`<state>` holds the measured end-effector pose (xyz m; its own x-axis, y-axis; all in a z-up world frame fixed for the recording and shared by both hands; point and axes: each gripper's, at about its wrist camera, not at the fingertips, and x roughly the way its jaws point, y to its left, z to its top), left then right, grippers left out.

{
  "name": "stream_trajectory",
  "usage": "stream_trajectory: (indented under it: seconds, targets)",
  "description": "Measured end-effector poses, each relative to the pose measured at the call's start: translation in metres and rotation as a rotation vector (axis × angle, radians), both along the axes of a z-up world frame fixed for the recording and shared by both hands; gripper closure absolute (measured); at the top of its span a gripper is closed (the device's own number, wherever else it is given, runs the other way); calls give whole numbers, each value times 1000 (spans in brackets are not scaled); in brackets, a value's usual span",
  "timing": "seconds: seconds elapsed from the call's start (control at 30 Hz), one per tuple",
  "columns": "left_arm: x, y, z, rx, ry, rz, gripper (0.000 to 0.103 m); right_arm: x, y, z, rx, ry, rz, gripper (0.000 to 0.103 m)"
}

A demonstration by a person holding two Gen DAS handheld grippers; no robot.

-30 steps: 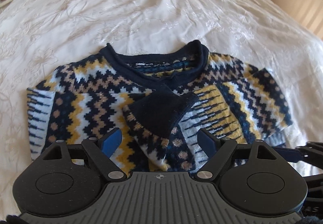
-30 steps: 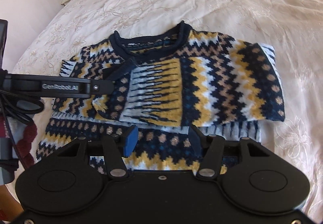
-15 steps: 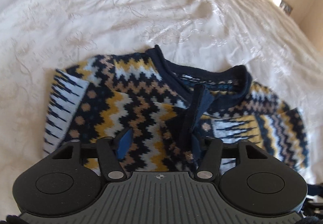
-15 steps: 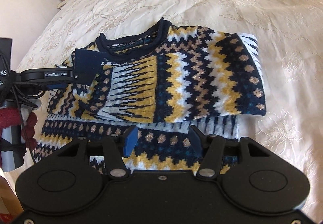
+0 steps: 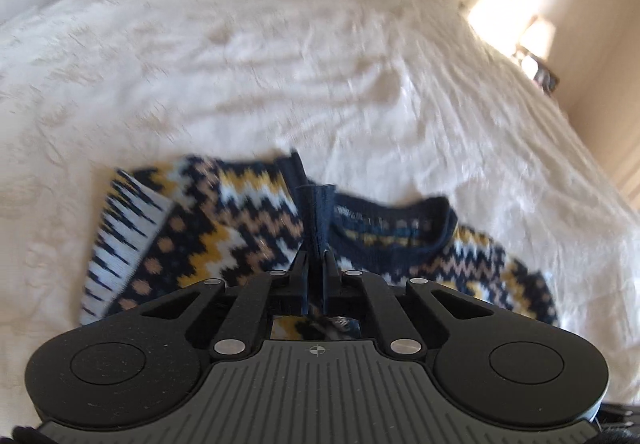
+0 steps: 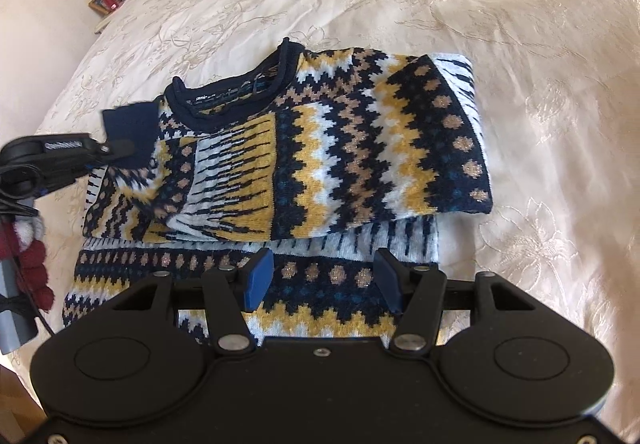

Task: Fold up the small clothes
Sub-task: 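Lay the cuff on the body and release with the right gripper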

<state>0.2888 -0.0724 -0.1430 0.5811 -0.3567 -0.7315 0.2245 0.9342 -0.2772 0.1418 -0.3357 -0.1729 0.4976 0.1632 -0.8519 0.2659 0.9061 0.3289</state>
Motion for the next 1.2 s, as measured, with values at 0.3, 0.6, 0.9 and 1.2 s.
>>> stream_trajectory:
  seconds: [0.3,0.6,0.9,1.2]
  targets:
    - [0,59,0,1,43,107,96,1,-2,1,2,-6,-13,41]
    - [-3,83,-33,114,177,168,74,22,-5,10,-25,-34,-11,36]
    - [1,91,-24,134,163,146,58,50,-6,6,-31,-56,0,24]
    - [16,72,-39,140,186,86,53,46,-34,-33,65,72,-159,18]
